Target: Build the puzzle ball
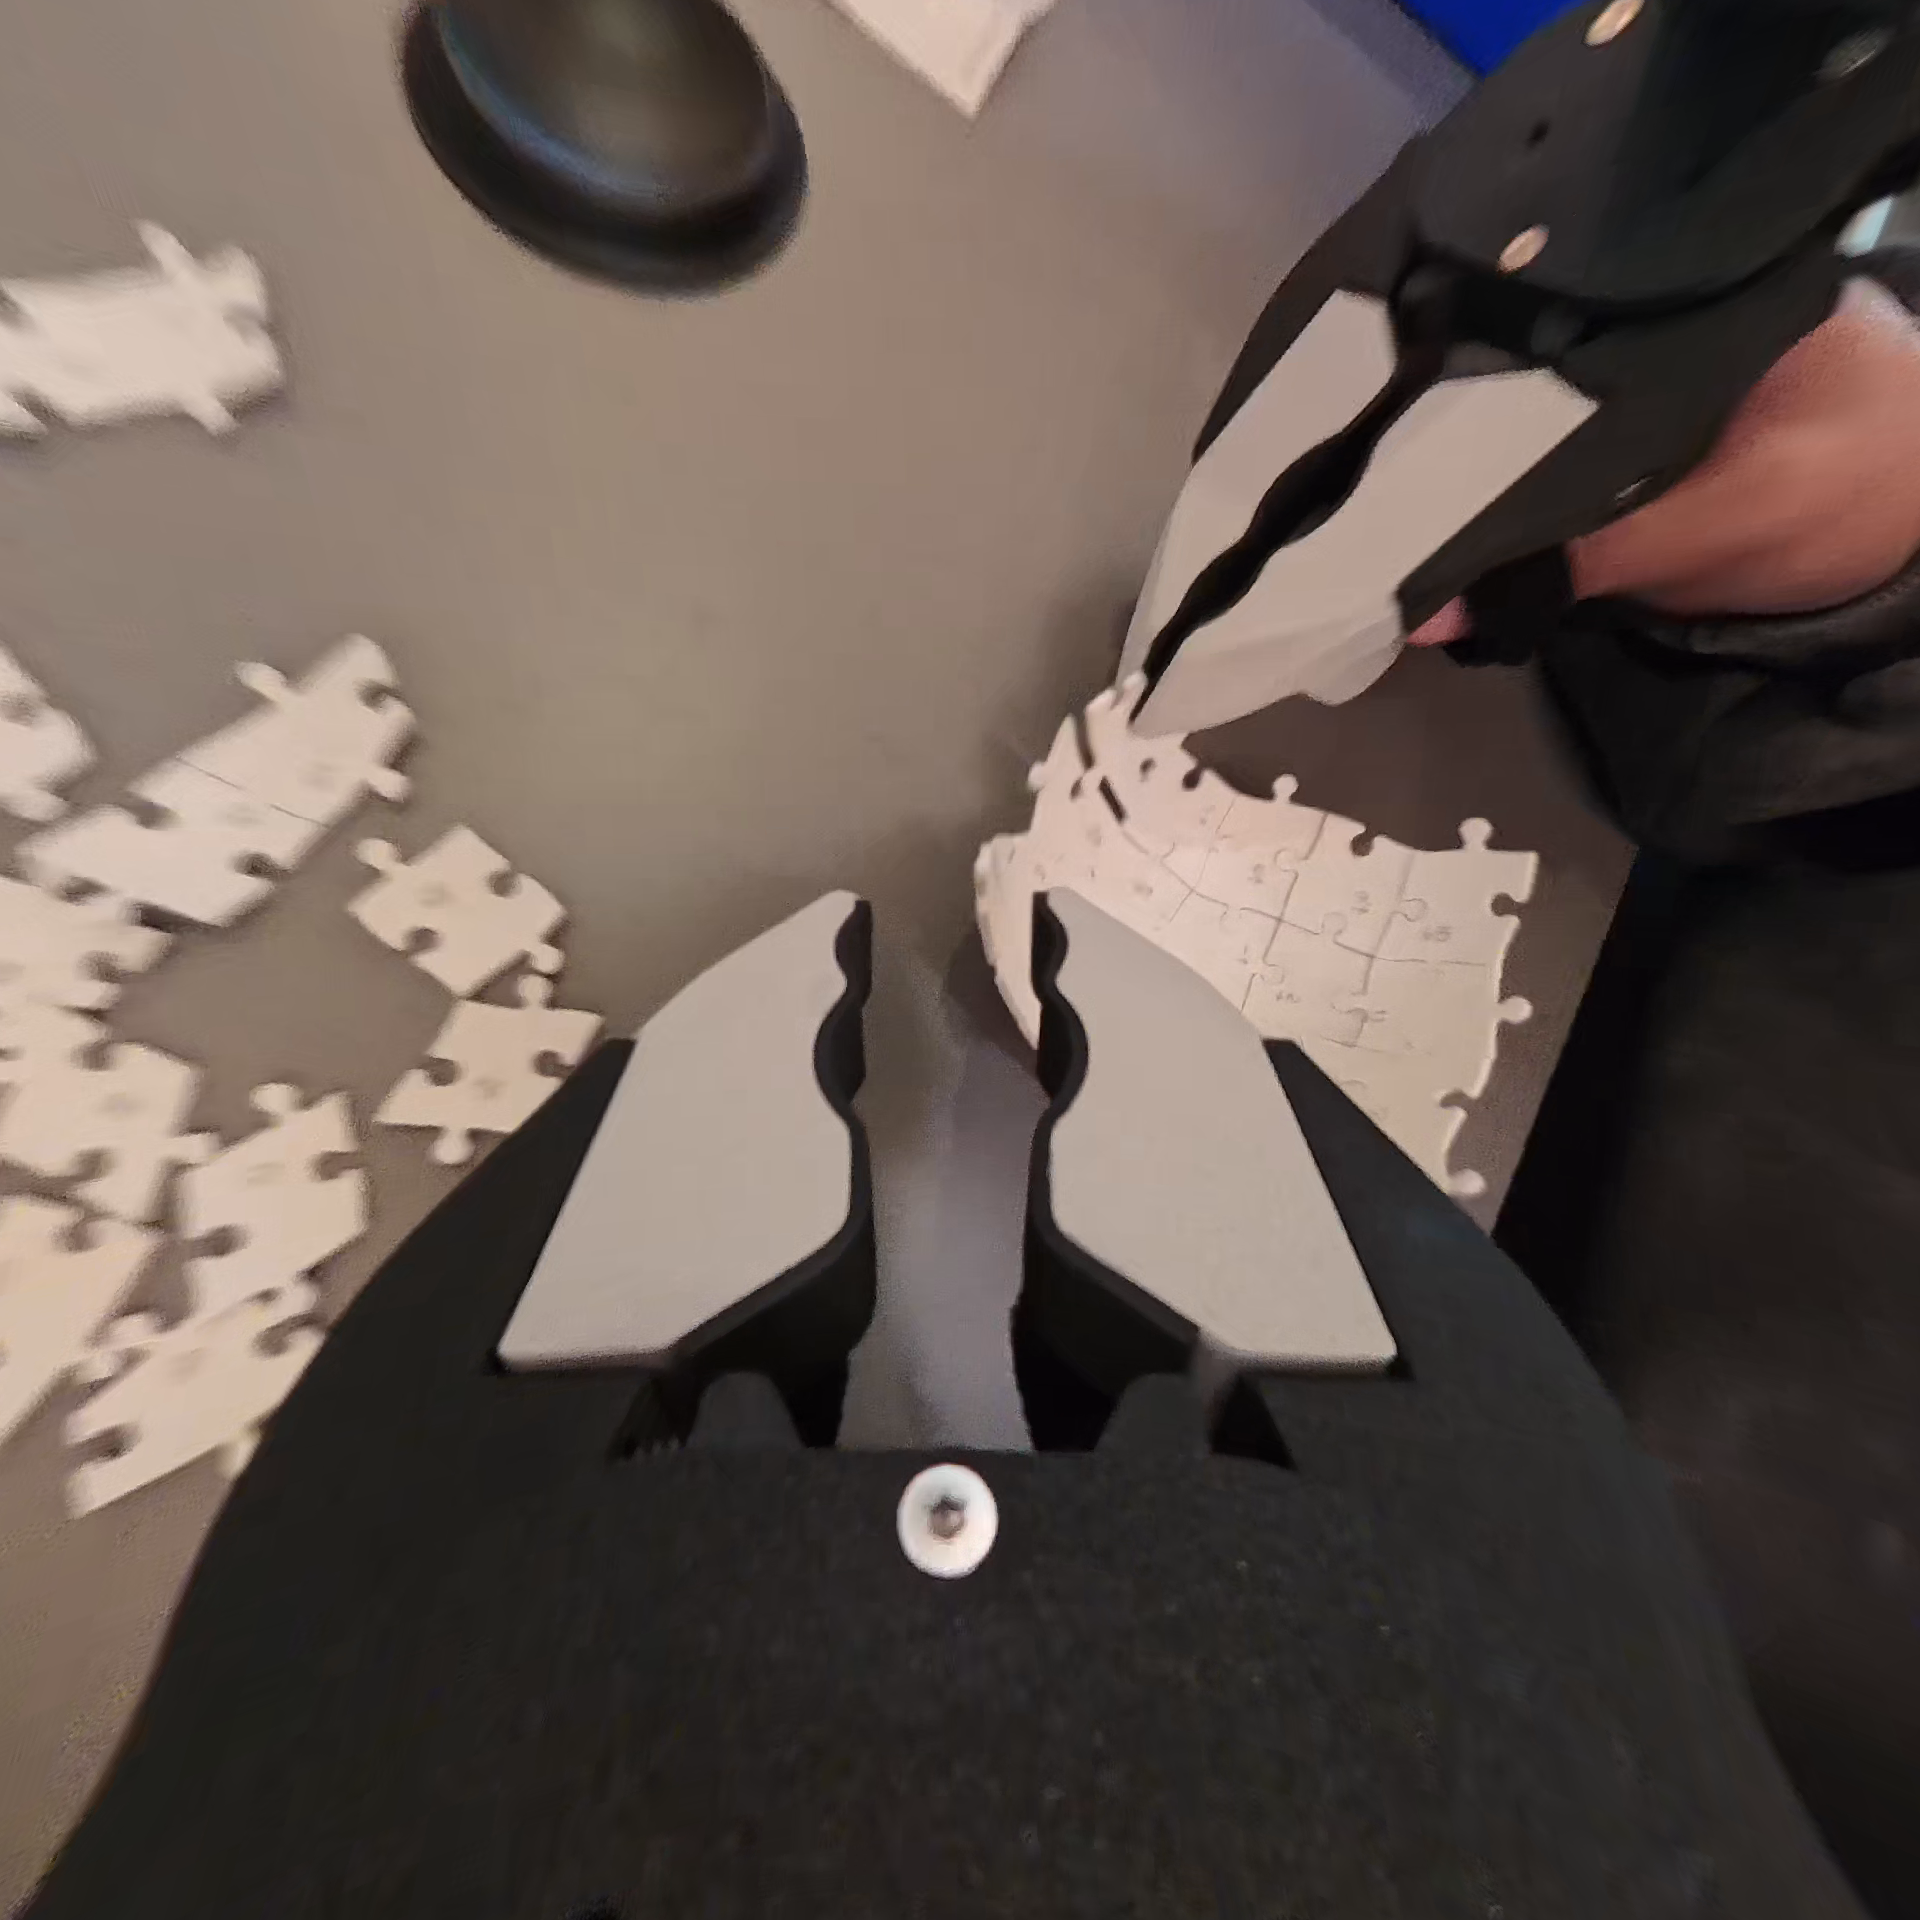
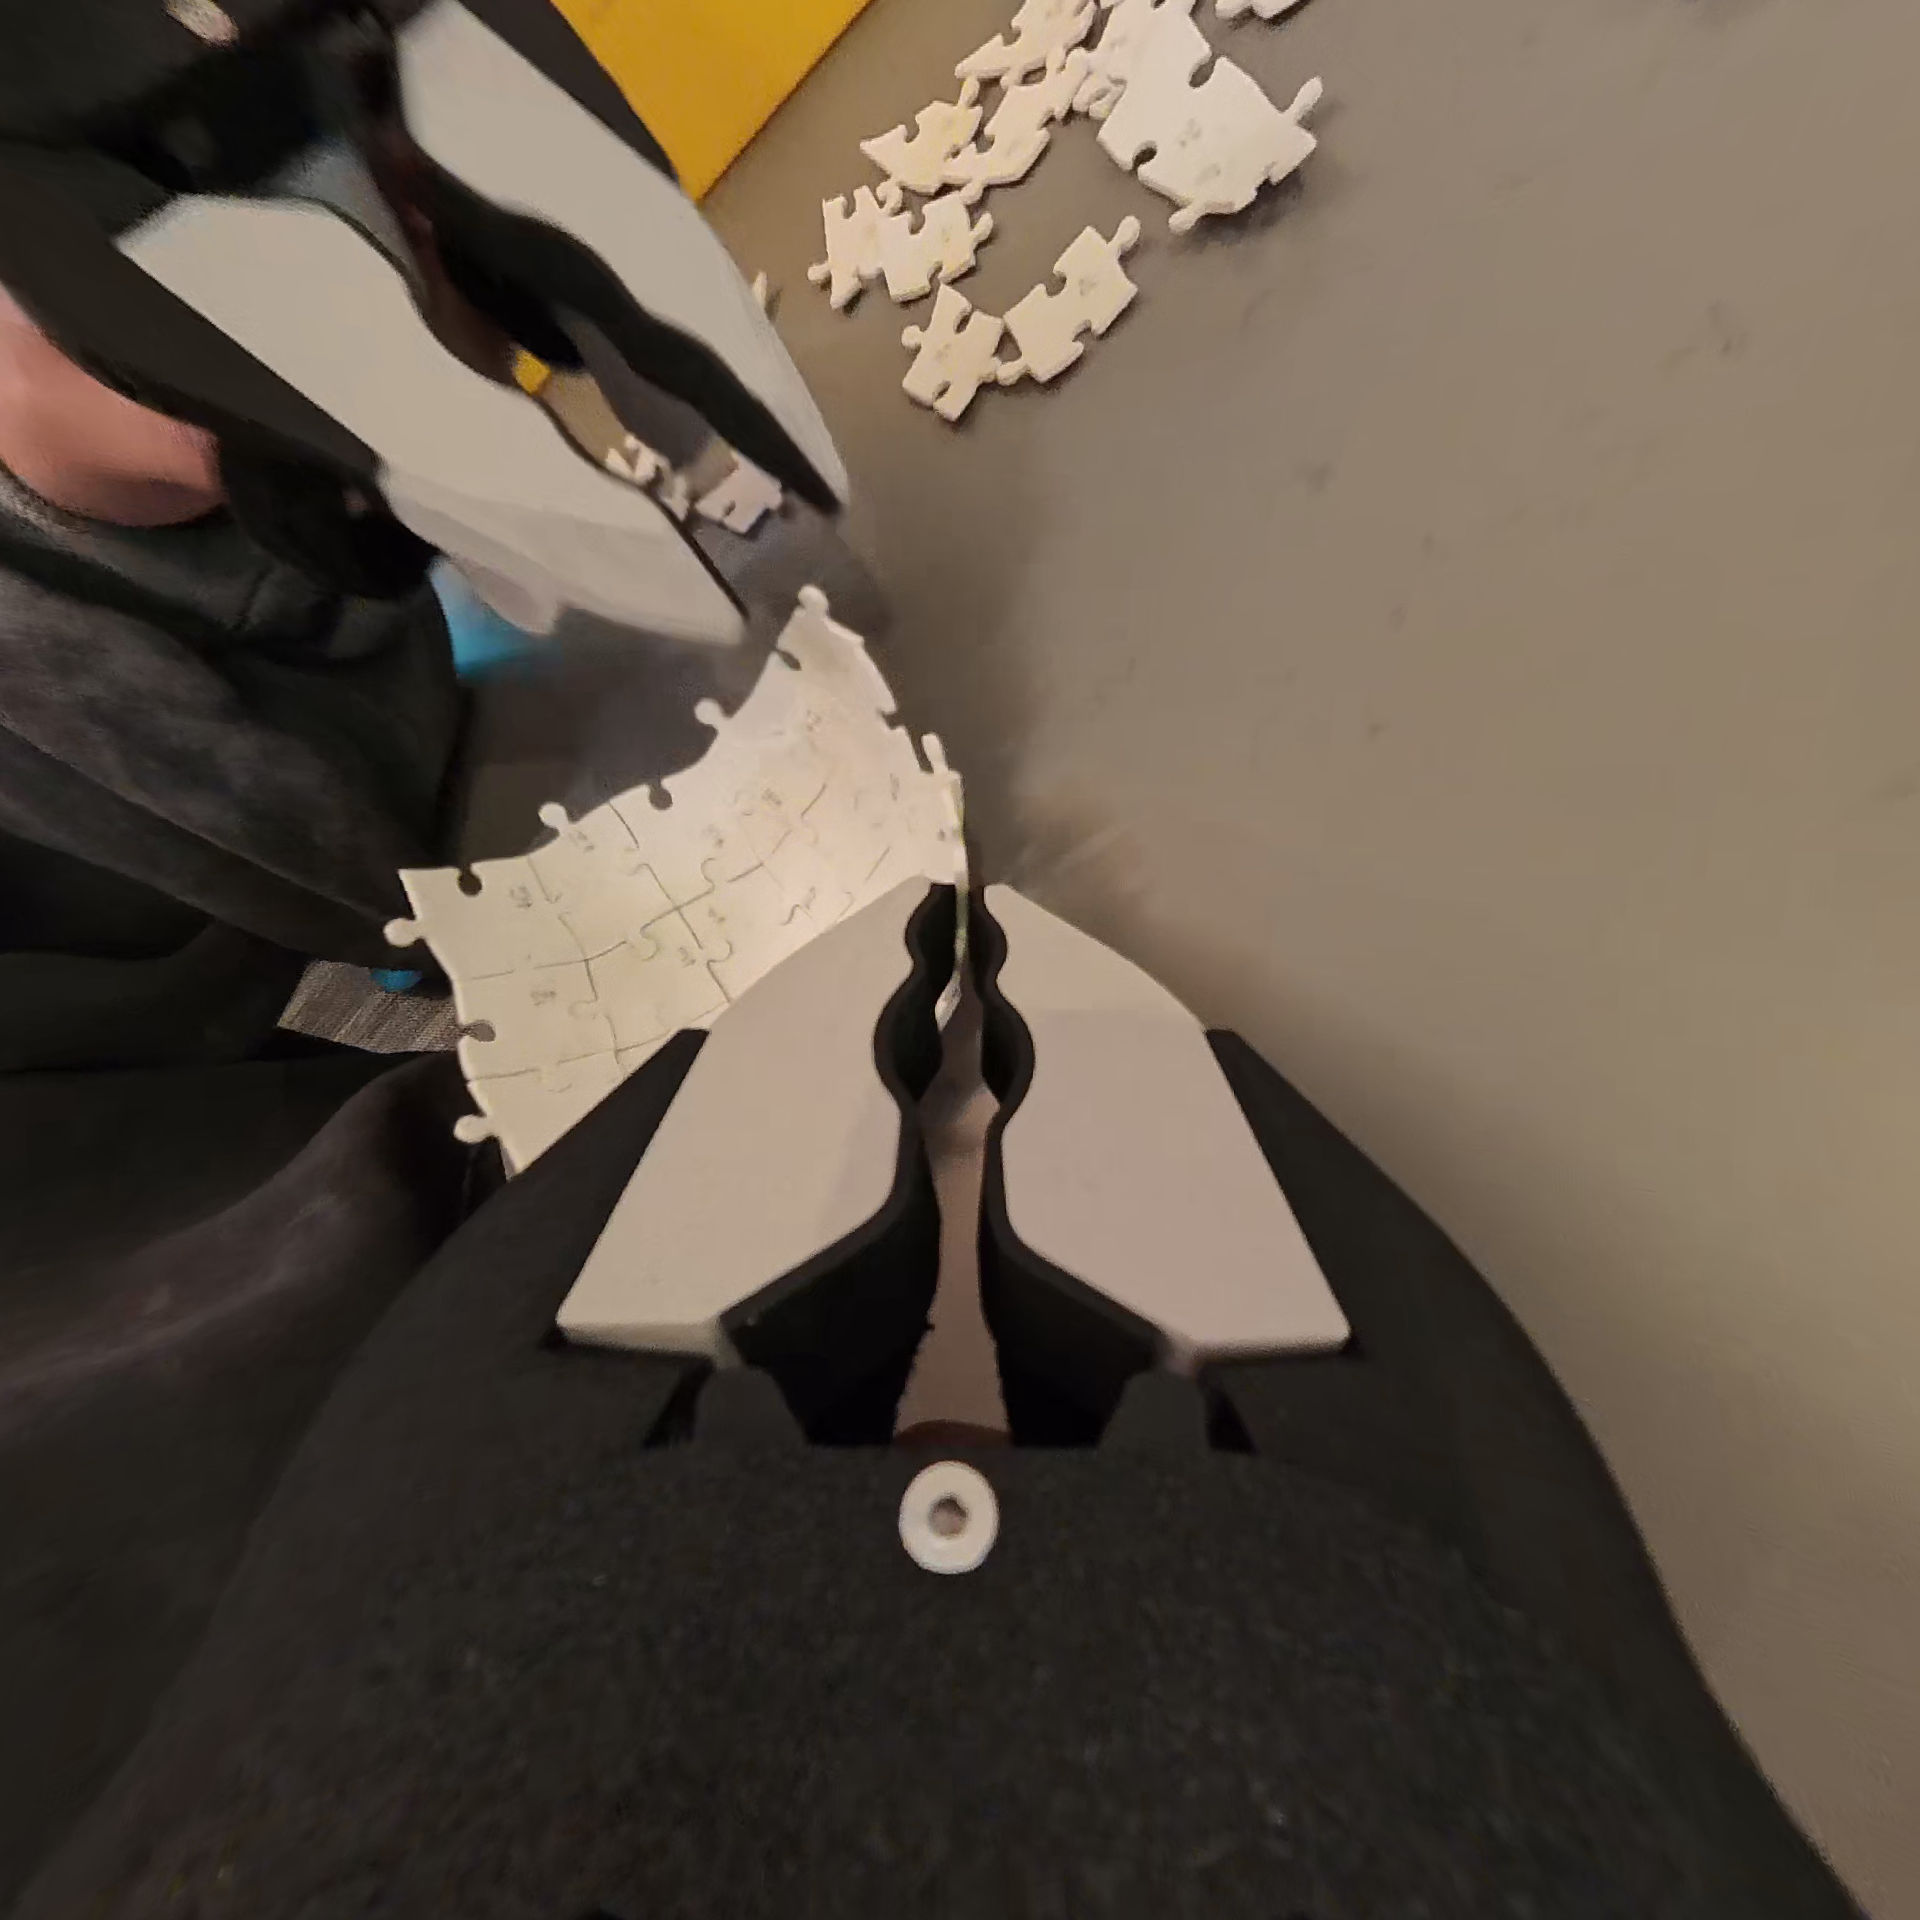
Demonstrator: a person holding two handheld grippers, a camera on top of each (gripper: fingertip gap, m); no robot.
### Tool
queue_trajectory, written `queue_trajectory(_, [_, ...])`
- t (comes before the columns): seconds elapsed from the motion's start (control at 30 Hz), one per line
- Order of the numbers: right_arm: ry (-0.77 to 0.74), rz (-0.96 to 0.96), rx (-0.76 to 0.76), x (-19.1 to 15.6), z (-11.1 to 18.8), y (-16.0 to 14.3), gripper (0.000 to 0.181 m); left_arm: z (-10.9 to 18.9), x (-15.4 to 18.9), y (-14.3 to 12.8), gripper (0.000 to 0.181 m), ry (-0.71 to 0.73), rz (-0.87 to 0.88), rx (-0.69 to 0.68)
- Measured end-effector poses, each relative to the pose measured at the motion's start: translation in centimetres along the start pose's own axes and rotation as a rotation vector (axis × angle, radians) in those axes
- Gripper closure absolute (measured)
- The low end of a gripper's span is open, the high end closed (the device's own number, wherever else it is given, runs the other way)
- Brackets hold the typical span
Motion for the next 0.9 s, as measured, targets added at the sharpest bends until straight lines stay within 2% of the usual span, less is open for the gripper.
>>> queue_trajectory(0.07, [-0.009, 0.005, -0.005, 0.2, -0.1, 0.2, 0.179, 1.7, 1.0, 1.5, 0.164, 0.022, -0.086, 0.049])
queue_trajectory(0.13, [-0.012, 0.003, -0.015, 0.5, -0.2, 0.2, 0.179, 1.9, 2.7, 1.9, 0.171, 0.018, -0.202, -0.002])
queue_trajectory(0.27, [0.005, -0.017, -0.027, 0.7, -0.5, 0.2, 0.179, -1.6, 3.8, 0.5, 0.181, 0.049, -0.386, -0.220])
queue_trajectory(0.37, [0.005, -0.019, -0.040, 0.9, -0.5, 0.4, 0.179, -3.6, 2.9, -0.4, 0.181, 0.055, -0.370, -0.335])
queue_trajectory(0.53, [0.028, -0.018, -0.077, 1.1, -0.7, 0.4, 0.179, -4.8, 1.6, -1.0, 0.181, 0.057, -0.382, -0.459])
queue_trajectory(0.9, [0.068, -0.078, -0.168, 1.9, -1.0, 0.9, 0.179, -5.8, 1.5, -0.6, 0.181, -0.015, -0.347, -0.498])
Point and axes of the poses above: each gripper's, where its closed fingertips meet, z back along the fingers, y out of its top, x = y × z across the jaws, the point moved 2 cm from there along z, back along the fingers
